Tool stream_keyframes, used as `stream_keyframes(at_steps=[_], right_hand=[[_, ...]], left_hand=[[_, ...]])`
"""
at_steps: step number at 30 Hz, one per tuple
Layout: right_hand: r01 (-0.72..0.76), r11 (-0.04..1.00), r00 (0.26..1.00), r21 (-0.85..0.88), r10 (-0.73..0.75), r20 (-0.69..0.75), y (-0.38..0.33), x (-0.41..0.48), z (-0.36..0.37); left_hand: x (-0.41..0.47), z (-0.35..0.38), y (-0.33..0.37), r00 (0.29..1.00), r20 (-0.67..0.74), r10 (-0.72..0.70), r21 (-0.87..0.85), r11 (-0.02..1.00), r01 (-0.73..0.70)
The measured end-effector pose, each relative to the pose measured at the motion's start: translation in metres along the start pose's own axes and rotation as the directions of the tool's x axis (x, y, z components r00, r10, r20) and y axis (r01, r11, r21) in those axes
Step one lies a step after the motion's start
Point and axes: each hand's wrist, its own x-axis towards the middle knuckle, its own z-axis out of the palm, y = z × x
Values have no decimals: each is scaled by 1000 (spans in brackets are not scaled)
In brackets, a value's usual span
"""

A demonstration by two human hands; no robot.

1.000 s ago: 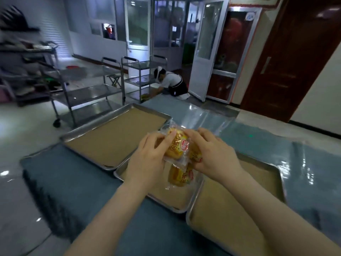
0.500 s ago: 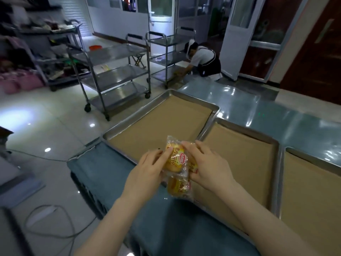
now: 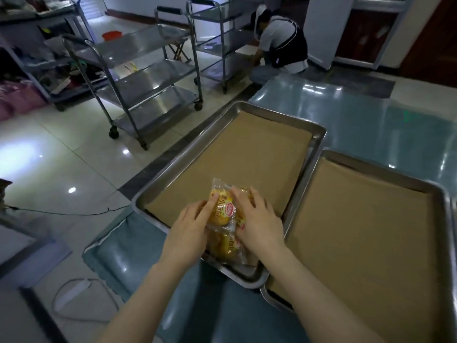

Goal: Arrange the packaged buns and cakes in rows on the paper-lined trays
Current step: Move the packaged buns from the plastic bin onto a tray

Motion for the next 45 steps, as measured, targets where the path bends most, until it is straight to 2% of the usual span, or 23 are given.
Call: stream_keyframes(at_steps=[4,9,17,19,23,28,34,39,45], right_hand=[[-113,993,991,28,111,69,-10,3,34],[-188,982,970,-6,186,153,-16,-6,54],[-308,949,903,-61,312,296,-28,4,43],[-319,947,904,-30,314,289,-29,4,35],[-346,934,936,92,337,100,-33,-12,21],[-315,931,941,186,332,-70,-27,-43,-8],[-304,943,935,138,323,-147,-8,-88,-61],[-299,953,937,43,301,-175,35,-155,-108],[-269,960,949,-81,250,-190,109,-265,-169]], left_hand=[[12,15,-26,995,95,36,-14,999,-35],[9,36,-58,908,407,95,-56,995,-79],[26,35,-75,845,506,175,-108,984,-139],[30,28,-79,851,483,205,-90,979,-184],[35,9,-76,873,366,323,-114,946,-303],[38,-12,-48,823,277,496,-93,866,-491],[35,-23,13,788,193,584,-47,808,-587],[9,-18,92,752,155,640,-27,764,-645],[-47,0,209,768,137,626,-36,778,-628]])
